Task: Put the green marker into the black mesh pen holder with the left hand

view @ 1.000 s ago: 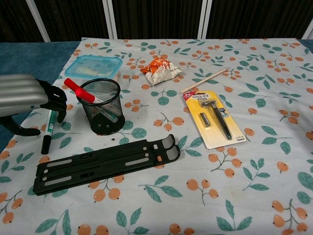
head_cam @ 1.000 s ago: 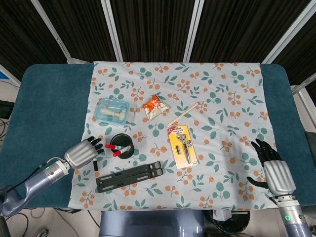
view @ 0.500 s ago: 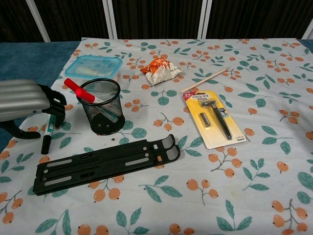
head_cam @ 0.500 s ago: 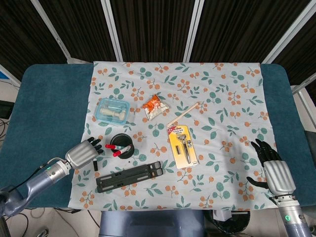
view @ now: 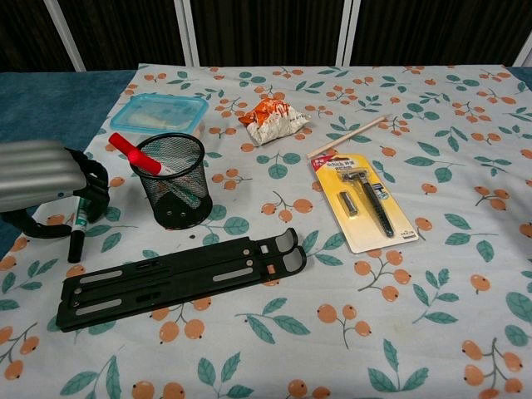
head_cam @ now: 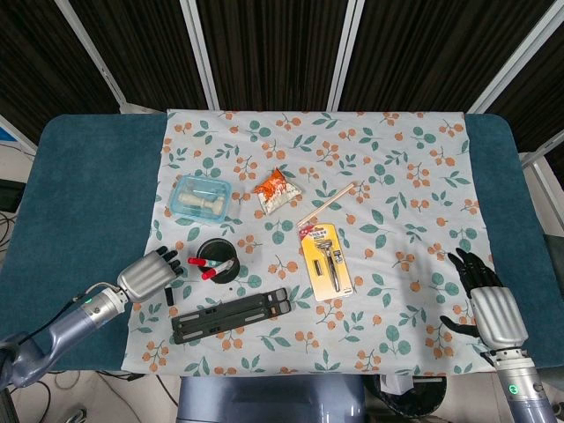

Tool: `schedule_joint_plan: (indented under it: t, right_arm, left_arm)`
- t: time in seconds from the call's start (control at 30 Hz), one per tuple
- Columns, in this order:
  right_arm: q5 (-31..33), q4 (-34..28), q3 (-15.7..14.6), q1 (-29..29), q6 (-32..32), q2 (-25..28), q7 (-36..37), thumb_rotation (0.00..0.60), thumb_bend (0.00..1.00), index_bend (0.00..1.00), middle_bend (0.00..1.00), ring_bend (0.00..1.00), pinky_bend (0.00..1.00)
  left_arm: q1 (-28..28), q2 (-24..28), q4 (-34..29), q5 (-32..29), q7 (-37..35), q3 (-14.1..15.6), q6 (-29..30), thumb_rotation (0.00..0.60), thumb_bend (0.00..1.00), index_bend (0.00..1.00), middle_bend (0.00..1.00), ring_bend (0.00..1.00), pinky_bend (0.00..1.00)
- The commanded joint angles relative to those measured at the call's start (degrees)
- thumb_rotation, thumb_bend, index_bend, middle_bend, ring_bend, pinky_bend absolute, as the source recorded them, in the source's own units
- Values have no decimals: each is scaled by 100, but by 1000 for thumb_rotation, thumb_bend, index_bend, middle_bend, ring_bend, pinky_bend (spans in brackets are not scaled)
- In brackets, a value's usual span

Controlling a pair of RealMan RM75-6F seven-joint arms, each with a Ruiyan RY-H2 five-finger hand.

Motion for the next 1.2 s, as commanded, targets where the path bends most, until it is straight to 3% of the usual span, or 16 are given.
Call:
schedule_joint_plan:
  t: [0.03, 0.23, 0.6, 0.97, 1.2]
  right_arm:
    - [6, -7, -2, -2, -5, 2, 6, 600, 168, 0, 0, 0, 182]
    - [5, -17, -7, -3, -8, 6, 2, 600, 168, 0, 0, 0, 182]
    - [16, -18, 4, -5, -1, 13, 15, 600, 169, 0, 0, 0, 182]
    - [1, -37, -8, -13, 3, 25, 30, 600, 169, 0, 0, 0, 182]
    - [8, -54, -19, -13, -17, 4, -1, 600, 168, 0, 0, 0, 182]
  left_arm:
    - [17, -26, 40, 16, -60, 13, 79, 600, 334, 534, 483, 347, 434]
    - [55, -101, 215, 72, -122, 67, 229, 600, 345, 583, 535, 417, 484]
    - [108, 106, 92, 166, -458, 31, 814, 600, 345, 592, 544, 425, 498]
    - [466, 794, -408, 255, -1679, -95, 2320, 600, 345, 596, 549, 429, 503]
    - [593, 896, -865, 86, -2560, -491, 3144, 600, 345, 587, 527, 438, 513]
